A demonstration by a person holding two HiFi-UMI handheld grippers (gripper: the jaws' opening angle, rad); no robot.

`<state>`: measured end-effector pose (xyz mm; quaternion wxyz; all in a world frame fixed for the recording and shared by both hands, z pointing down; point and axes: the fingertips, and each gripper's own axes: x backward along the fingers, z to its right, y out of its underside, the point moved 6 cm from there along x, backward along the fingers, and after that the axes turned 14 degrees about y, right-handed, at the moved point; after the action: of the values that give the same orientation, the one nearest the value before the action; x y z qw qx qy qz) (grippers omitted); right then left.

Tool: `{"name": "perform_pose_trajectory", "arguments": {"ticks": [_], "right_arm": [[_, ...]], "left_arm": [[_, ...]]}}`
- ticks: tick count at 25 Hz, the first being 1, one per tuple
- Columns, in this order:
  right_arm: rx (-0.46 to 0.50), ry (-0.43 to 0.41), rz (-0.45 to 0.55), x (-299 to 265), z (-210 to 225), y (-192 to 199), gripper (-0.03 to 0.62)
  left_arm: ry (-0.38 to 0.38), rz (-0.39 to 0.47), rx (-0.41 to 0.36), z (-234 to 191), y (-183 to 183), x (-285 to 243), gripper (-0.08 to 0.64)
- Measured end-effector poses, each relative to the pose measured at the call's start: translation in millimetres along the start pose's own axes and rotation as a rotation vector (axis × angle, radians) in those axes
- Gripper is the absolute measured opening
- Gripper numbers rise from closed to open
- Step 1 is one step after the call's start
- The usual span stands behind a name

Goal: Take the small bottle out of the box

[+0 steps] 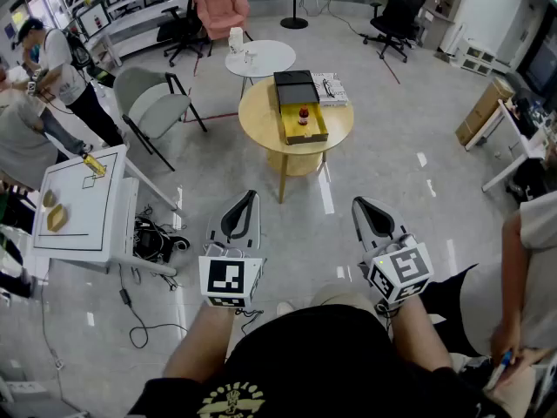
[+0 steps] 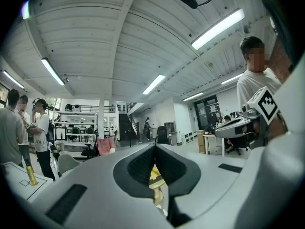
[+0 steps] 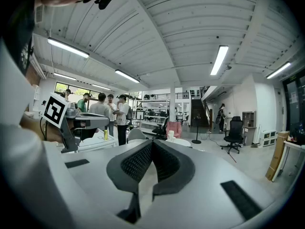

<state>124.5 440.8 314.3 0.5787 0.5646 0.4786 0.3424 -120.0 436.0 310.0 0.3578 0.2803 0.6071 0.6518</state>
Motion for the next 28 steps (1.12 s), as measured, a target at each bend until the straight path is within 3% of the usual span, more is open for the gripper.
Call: {"name": "perform_pose_trajectory", "arguments": {"ticks": [11, 28], "right_arm": [[-0.009, -0.028, 0.019, -9, -6, 7, 0.014], [-0.021, -0.077, -0.005, -82, 36, 15, 0.014]], "left_arm": [[-0.002, -0.011, 0.013, -11, 8, -3, 0.014], [0.000, -0.060, 0.037, -33, 27, -77, 0.014]]}}
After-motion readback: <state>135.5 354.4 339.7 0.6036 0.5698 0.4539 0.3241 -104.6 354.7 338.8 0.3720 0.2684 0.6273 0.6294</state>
